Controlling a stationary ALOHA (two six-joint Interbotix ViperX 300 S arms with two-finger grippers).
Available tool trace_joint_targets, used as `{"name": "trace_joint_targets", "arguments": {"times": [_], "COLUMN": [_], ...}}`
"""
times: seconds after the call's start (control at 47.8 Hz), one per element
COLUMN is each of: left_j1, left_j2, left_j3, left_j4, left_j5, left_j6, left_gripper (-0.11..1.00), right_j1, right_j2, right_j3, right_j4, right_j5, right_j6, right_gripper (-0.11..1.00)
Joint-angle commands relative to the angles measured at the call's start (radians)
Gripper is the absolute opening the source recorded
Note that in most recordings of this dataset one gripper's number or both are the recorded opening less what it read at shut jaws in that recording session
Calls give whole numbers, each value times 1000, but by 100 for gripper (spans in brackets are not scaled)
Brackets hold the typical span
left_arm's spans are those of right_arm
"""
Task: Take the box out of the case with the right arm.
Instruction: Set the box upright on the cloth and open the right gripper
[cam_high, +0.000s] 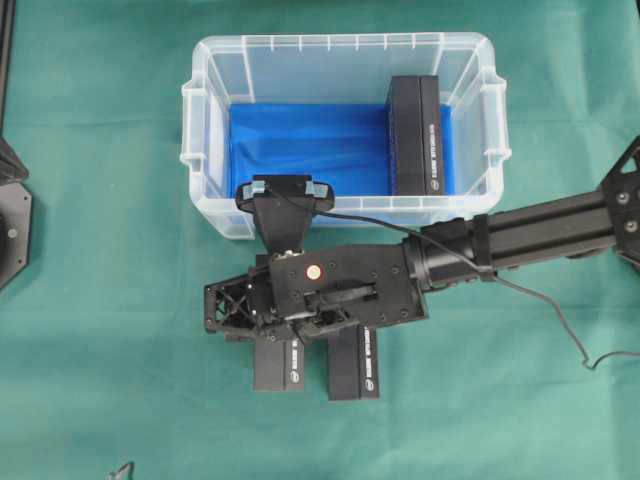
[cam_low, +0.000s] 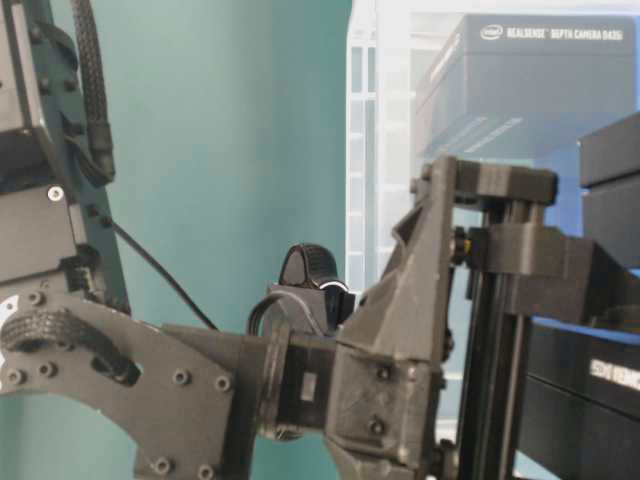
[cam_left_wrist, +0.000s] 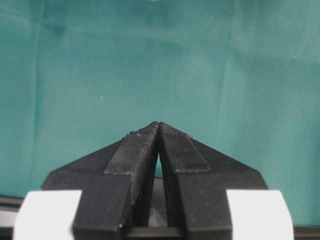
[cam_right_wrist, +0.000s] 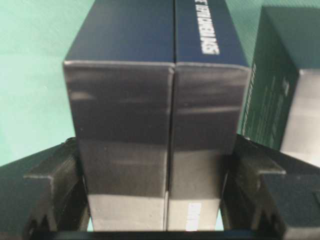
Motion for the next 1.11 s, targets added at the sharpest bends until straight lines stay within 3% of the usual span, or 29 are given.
{"name": "trace_joint_targets", "arguments": {"times": [0.0, 0.23, 0.418, 0.858, 1.088], "left_j1": [2, 2, 2, 5, 5], "left_j2": [2, 2, 3, 3, 3], "left_j3": [-9, -9, -9, -9, -9], "left_j4": [3, 3, 3, 3, 3], "left_j5": [-6, -8, -6, -8, -6], "left_j6": [2, 2, 2, 2, 2], "left_gripper": [2, 2, 2, 2, 2], "right_j1": [3, 6, 8, 8, 8], "right_j2": [-31, -31, -31, -51, -72], "right_j3": [-12, -12, -18, -28, -103], "right_j4": [2, 15, 17, 11, -25], "right_j5": [-21, -67, -32, -6, 66], "right_j6": [-5, -6, -6, -3, -3], "right_gripper": [68, 69, 90, 90, 90]}}
